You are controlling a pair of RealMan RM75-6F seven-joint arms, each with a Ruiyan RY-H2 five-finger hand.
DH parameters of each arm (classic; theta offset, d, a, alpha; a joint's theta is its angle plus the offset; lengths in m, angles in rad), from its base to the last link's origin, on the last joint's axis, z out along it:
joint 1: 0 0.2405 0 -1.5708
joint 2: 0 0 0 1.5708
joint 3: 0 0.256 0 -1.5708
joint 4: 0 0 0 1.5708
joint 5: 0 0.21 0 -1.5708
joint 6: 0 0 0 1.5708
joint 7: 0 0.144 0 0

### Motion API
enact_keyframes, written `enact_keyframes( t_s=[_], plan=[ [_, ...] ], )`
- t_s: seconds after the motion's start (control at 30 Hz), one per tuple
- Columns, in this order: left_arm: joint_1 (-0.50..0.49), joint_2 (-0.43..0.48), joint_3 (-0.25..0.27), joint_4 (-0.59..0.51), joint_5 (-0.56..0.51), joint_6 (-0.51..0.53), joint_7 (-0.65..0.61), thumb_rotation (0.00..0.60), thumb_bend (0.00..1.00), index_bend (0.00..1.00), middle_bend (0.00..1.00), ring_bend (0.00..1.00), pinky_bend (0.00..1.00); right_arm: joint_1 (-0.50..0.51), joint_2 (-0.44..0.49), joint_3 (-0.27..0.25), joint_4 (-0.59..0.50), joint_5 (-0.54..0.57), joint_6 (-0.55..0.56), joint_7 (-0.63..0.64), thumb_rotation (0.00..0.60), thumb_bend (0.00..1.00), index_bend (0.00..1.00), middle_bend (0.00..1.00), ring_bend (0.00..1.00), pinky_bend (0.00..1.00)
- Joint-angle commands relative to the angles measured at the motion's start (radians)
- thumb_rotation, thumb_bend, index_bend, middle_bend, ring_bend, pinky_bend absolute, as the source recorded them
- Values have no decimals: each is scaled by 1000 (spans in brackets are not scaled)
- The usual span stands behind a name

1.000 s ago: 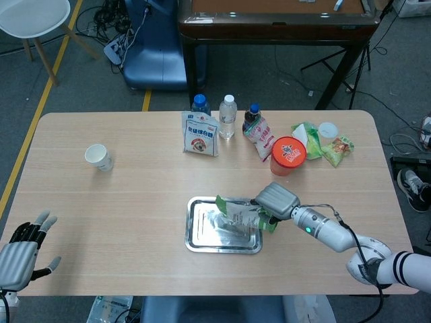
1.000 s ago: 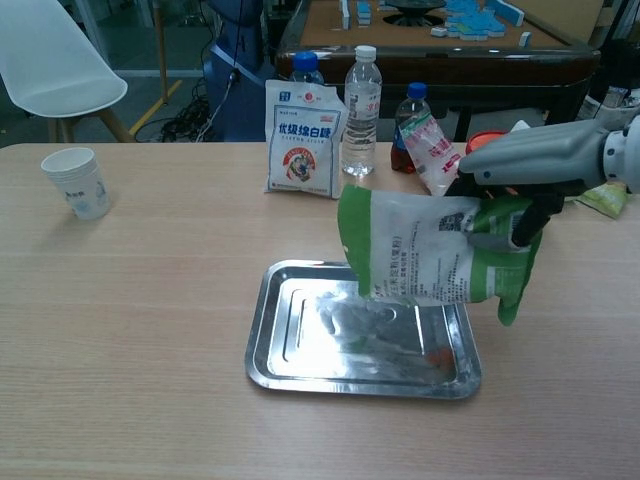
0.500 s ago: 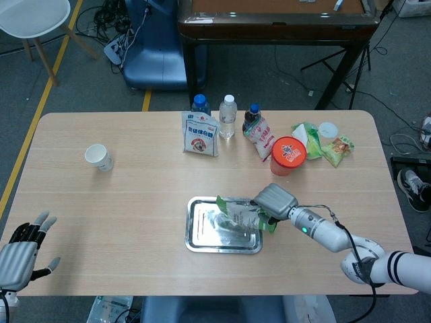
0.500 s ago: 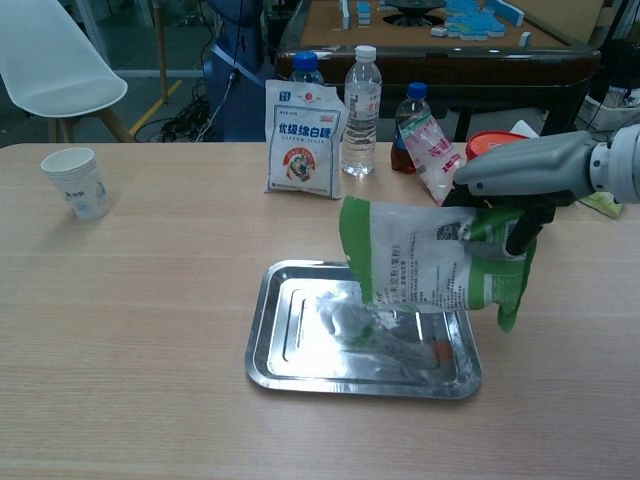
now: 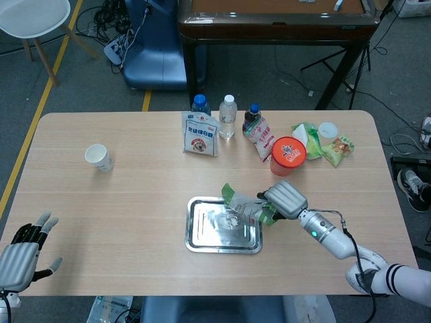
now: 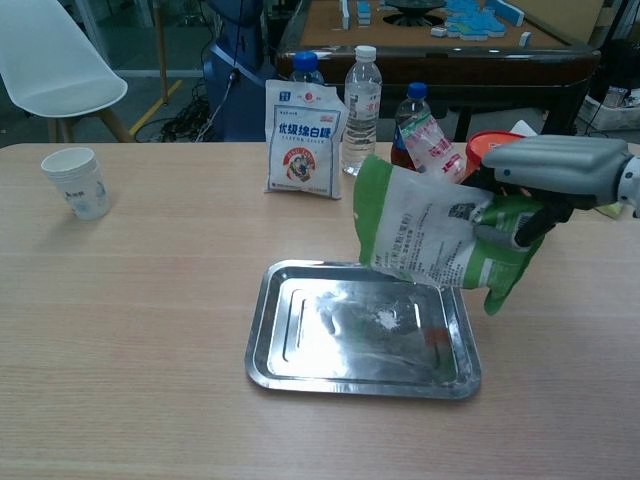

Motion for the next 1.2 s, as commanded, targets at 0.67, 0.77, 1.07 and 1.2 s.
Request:
enact_keyframes(
  t_s=[0.67, 0.77, 1.07, 1.2],
  plan=[
    [4, -2, 9, -30, 16, 4, 21, 600, 222, 121, 38, 148, 72, -227, -541, -62, 953, -175, 513, 644, 600, 595, 772, 670, 578, 630],
    [3, -4, 10, -34, 16, 2, 26, 600, 222, 121, 38, 148, 72, -236, -576, -64, 1023, -172, 521, 684, 600, 596, 772, 669, 577, 630],
    [2, -7, 14, -47, 18, -4, 44, 600, 222, 121, 38, 148, 72, -251, -631, -67, 1130, -159, 514, 747, 600, 596, 772, 660, 568, 624],
    [1, -7, 14, -51, 18, -6, 48, 600, 223, 121, 38, 148, 72, -249, -642, -68, 1148, -156, 506, 760, 600, 595, 772, 649, 555, 611]
  ],
)
